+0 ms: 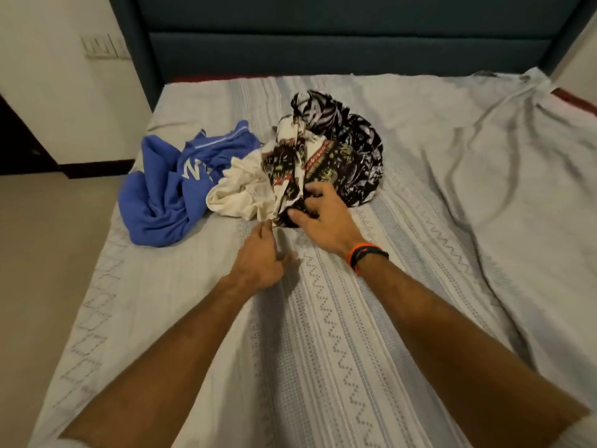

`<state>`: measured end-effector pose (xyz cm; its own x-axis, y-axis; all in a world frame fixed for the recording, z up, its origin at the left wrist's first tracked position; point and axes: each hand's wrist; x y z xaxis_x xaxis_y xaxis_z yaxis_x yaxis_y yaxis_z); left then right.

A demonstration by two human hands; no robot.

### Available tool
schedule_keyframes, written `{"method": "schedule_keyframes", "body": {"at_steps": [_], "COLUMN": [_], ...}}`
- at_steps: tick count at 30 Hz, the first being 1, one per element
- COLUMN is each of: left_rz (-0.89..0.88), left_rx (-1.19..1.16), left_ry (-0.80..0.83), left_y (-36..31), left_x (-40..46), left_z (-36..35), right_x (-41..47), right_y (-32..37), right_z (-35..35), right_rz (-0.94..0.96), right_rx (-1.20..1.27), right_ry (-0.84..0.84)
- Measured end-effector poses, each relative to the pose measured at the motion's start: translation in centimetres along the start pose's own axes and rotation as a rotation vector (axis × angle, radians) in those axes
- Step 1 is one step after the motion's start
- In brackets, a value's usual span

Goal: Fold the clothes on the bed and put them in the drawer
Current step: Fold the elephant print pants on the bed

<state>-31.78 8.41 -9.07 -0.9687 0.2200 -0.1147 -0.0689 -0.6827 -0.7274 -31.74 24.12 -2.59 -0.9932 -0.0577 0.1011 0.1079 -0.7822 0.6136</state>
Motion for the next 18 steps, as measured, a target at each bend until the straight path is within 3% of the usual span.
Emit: {"method": "schedule_keyframes", "body": {"at_steps": [3, 8, 13, 18], "left_rz": [-0.072, -0.139, -0.305, -0.244], "left_rx": [-0.090, -0.205, -0.137, -0.024], "left_ry": [-0.062, -0.210, -0.233, -0.239], "left_y": [-1.7, -4.7, -5.0, -5.4], "left_x": [-3.8, -10.6, -18.1, -23.7], "left_z": [1.6, 4.1, 5.8, 6.0], "right_x": [-4.2, -11.9, -18.8, -23.4], "right_y": [2.8, 6.8, 9.2, 10.1], "right_z": [1.0, 2.7, 3.2, 3.0], "right_rz": [0.015, 0.001, 0.011, -0.042], "right_rx": [0.038, 0.191, 0.305, 0.460], "right_ry": [0.052, -0.011, 0.058, 0.136]}}
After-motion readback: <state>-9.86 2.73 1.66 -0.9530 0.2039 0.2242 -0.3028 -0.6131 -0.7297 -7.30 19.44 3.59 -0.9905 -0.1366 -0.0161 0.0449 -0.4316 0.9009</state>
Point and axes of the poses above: each hand's wrist, its own x-axis towards the middle knuckle, its own z-axis out of the back of the hand, y = z × x, and after that the axes turned 13 degrees about -x, right-handed
